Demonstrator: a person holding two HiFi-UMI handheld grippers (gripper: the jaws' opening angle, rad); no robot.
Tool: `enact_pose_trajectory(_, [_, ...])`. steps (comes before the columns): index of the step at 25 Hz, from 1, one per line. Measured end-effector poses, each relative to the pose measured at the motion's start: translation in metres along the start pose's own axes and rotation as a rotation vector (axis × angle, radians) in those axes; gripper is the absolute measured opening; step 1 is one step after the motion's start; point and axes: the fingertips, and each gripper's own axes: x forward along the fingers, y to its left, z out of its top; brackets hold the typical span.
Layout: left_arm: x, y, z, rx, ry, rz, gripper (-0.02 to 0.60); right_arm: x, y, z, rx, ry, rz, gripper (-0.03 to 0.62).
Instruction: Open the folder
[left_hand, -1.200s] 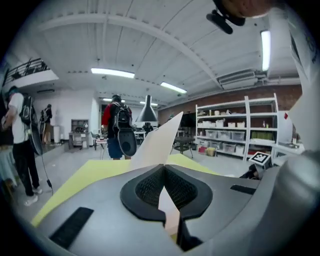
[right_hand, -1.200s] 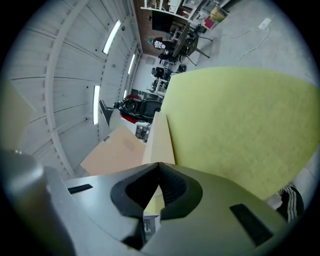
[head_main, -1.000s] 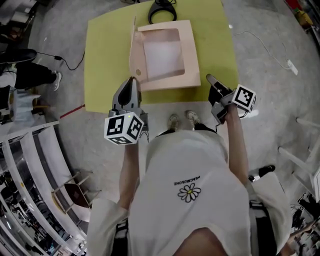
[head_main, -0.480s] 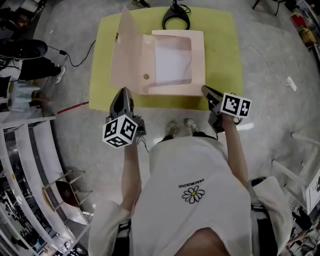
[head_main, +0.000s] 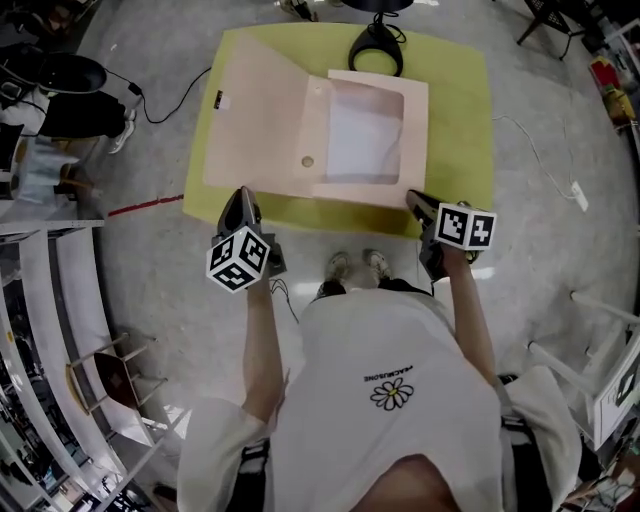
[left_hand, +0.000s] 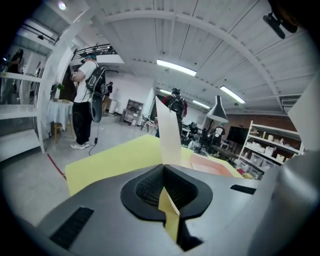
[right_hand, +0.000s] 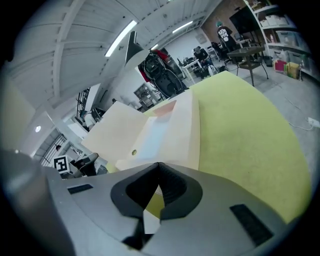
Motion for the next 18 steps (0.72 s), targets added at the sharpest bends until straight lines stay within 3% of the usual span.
enact_pose_trajectory(6, [0.013,0.031,-0.010,-0.020,0.040,0.072,0.014,0.009,0.005,0.004,-0.208,0.084,-0.090,0.006])
enact_pose_trajectory(11, [0.022,0.049,-0.026,-0.030,0.080,0.111,0.015,0.005,0.001,0.000,-0.162,0.099,-0.094,0.006])
enact_pose_trajectory(15, [0.031,0.067,-0.038,-0.070,0.128,0.142,0.021,0.007,0.003,-0.001,-0.198,0.113,-0.115,0.006])
enact_pose_trajectory(18, [0.040,0.079,-0.051,-0.005,0.199,0.199,0.029,0.010,0.002,0.000,-0.245,0.112,-0.134,0.006])
